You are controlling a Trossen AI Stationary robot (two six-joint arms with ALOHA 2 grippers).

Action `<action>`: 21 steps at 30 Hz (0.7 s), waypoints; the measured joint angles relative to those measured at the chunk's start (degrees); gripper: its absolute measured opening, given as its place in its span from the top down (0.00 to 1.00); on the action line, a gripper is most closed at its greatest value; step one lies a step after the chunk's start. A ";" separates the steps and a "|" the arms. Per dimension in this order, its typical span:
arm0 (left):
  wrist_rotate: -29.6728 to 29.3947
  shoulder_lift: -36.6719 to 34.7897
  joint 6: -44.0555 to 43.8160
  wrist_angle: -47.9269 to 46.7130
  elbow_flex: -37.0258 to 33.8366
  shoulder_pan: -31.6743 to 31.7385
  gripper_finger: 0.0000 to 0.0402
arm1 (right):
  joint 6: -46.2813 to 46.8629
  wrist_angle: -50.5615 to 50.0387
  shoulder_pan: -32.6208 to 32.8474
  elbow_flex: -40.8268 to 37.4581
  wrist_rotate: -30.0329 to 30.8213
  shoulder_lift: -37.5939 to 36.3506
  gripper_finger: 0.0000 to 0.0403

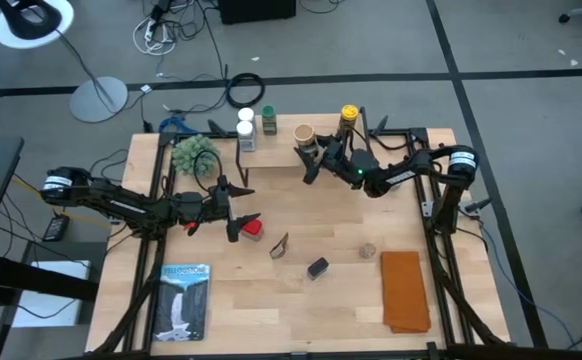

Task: Shelf spices
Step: Put the gold seasoning bottle on the shelf

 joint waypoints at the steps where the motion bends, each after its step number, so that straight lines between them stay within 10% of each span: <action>1: 0.00 0.00 0.00 0.00 0.00 0.00 0.11 | 0.04 0.05 -0.07 0.00 0.10 0.00 0.33; 9: -0.01 0.00 -0.07 -0.05 0.00 0.00 0.11 | 0.02 -1.69 0.02 0.02 0.07 -0.07 0.17; 21: -0.01 0.00 -0.09 -0.07 0.00 0.00 0.11 | -2.75 0.39 0.23 0.02 -0.39 -0.23 0.27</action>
